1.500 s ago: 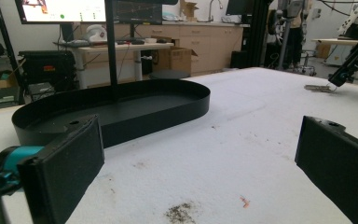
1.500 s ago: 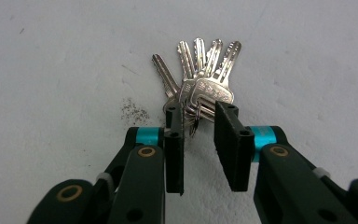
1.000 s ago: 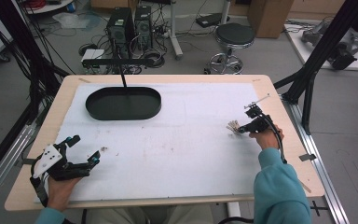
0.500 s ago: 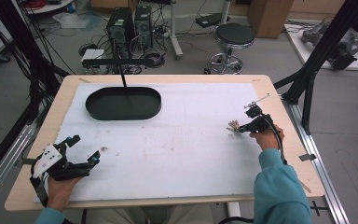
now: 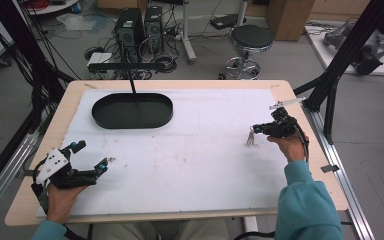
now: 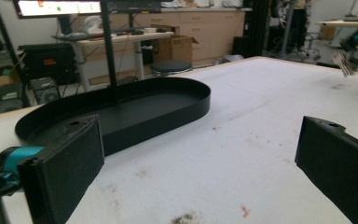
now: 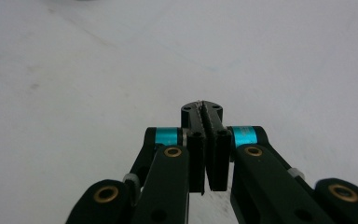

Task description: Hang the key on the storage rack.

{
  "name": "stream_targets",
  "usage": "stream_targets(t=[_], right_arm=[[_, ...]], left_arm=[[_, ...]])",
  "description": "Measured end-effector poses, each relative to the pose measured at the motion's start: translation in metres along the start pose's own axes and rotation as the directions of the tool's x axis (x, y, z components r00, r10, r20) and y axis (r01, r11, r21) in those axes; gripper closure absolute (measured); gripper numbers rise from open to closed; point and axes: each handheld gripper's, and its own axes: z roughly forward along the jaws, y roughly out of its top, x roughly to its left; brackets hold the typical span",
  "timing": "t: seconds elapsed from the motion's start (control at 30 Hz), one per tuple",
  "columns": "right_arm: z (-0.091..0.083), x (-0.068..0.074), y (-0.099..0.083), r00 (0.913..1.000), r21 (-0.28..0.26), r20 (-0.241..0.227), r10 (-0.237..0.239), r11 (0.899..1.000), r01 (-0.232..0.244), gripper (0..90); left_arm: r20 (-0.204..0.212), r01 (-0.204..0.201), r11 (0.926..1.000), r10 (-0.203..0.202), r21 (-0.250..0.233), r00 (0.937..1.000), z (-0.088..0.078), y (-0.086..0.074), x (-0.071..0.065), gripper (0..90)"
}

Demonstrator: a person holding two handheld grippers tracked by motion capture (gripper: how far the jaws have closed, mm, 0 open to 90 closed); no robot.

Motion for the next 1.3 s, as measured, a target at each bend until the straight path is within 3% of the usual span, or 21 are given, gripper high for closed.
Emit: stream_targets(t=[0.13, 0.17, 0.23, 0.27, 0.3, 0.4, 0.43, 0.47, 0.5, 0.53, 0.63, 0.73, 0.77, 0.8, 0.87, 1.03, 1.07, 1.13, 1.2, 1.27, 1.3], right_arm=[[-0.008, 0.009, 0.009, 0.9979, -0.069, -0.049, -0.043, 0.997, 0.04, 89.0], [-0.012, 0.017, 0.015, 0.9939, -0.126, -0.081, -0.075, 0.99, 0.064, 89.0], [-0.014, 0.021, 0.019, 0.9895, -0.154, -0.113, -0.089, 0.985, 0.071, 88.9], [-0.017, 0.031, 0.026, 0.9773, -0.221, -0.137, -0.161, 0.967, 0.128, 88.9], [-0.017, 0.031, 0.026, 0.9773, -0.221, -0.137, -0.161, 0.967, 0.128, 88.9], [-0.018, 0.045, 0.037, 0.9564, -0.289, -0.156, -0.247, 0.937, 0.195, 88.9], [-0.018, 0.052, 0.044, 0.9427, -0.331, -0.191, -0.274, 0.922, 0.201, 88.9], [-0.018, 0.052, 0.044, 0.9427, -0.331, -0.191, -0.274, 0.922, 0.201, 88.9], [-0.018, 0.058, 0.052, 0.93, -0.367, -0.223, -0.292, 0.909, 0.198, 88.9], [-0.018, 0.058, 0.052, 0.93, -0.367, -0.223, -0.292, 0.909, 0.198, 88.9], [-0.019, 0.068, 0.066, 0.9041, -0.425, -0.272, -0.329, 0.884, 0.194, 88.9], [-0.019, 0.078, 0.078, 0.8765, -0.458, -0.296, -0.38, 0.862, 0.219, 88.9], [-0.019, 0.087, 0.085, 0.8597, -0.467, -0.305, -0.41, 0.851, 0.241, 88.8], [-0.019, 0.087, 0.085, 0.8597, -0.467, -0.305, -0.41, 0.851, 0.241, 88.8], [-0.017, 0.096, 0.093, 0.8364, -0.479, -0.315, -0.448, 0.836, 0.267, 88.8], [-0.01, 0.112, 0.103, 0.7964, -0.504, -0.343, -0.498, 0.813, 0.291, 88.8], [-0.007, 0.114, 0.105, 0.7884, -0.51, -0.338, -0.514, 0.804, 0.306, 88.8], [-0.002, 0.121, 0.108, 0.7719, -0.504, -0.36, -0.524, 0.806, 0.312, 88.8], [0.002, 0.126, 0.11, 0.7625, -0.501, -0.38, -0.523, 0.81, 0.306, 88.8], [0.008, 0.131, 0.113, 0.7486, -0.514, -0.394, -0.533, 0.803, 0.301, 88.8], [0.009, 0.133, 0.114, 0.7431, -0.517, -0.4, -0.537, 0.801, 0.301, 88.8]], left_arm=[[0.081, -0.026, 0.9987, 0.022, 0.044, 0.9965, 0.006, 0.019, 0.0, 1.7], [0.093, -0.03, 0.9982, 0.025, 0.051, 0.9953, 0.007, 0.023, 0.0, 1.7], [0.132, -0.038, 0.9969, 0.029, 0.069, 0.9909, 0.009, 0.036, 0.0, 1.7], [0.148, -0.033, 0.9959, 0.02, 0.084, 0.9888, 0.011, 0.042, 0.001, 1.7], [0.159, -0.034, 0.9946, 0.018, 0.098, 0.987, 0.013, 0.049, 0.001, 1.7], [0.18, -0.045, 0.9913, 0.022, 0.124, 0.9834, 0.018, 0.068, 0.004, 1.7], [0.188, -0.052, 0.9903, 0.027, 0.129, 0.9818, 0.02, 0.074, 0.005, 1.7], [0.194, -0.057, 0.9893, 0.03, 0.134, 0.9806, 0.022, 0.08, 0.006, 1.7], [0.201, -0.061, 0.9894, 0.033, 0.132, 0.979, 0.024, 0.085, 0.006, 1.7], [0.211, -0.063, 0.989, 0.034, 0.134, 0.9769, 0.026, 0.09, 0.007, 1.7], [0.239, -0.066, 0.9887, 0.032, 0.134, 0.9704, 0.033, 0.105, 0.008, 1.7], [0.3, -0.072, 0.9867, 0.026, 0.146, 0.9535, 0.04, 0.115, 0.009, 1.7], [0.317, -0.078, 0.9853, 0.026, 0.152, 0.948, 0.043, 0.119, 0.009, 1.7], [0.331, -0.09, 0.9838, 0.034, 0.155, 0.943, 0.045, 0.122, 0.009, 1.7], [0.351, -0.107, 0.9826, 0.048, 0.152, 0.9352, 0.051, 0.129, 0.007, 1.7], [0.397, -0.119, 0.9841, 0.058, 0.132, 0.9159, 0.065, 0.145, 0.001, 1.7], [0.416, -0.122, 0.9838, 0.057, 0.131, 0.9077, 0.069, 0.148, -0.001, 1.7], [0.438, -0.136, 0.9819, 0.065, 0.132, 0.8968, 0.076, 0.153, -0.005, 1.7], [0.46, -0.141, 0.9815, 0.066, 0.13, 0.8853, 0.081, 0.157, -0.009, 1.7], [0.489, -0.157, 0.9815, 0.084, 0.11, 0.8681, 0.087, 0.162, -0.014, 5.9], [0.512, -0.159, 0.9828, 0.089, 0.094, 0.8544, 0.09, 0.164, -0.018, 9.9]])
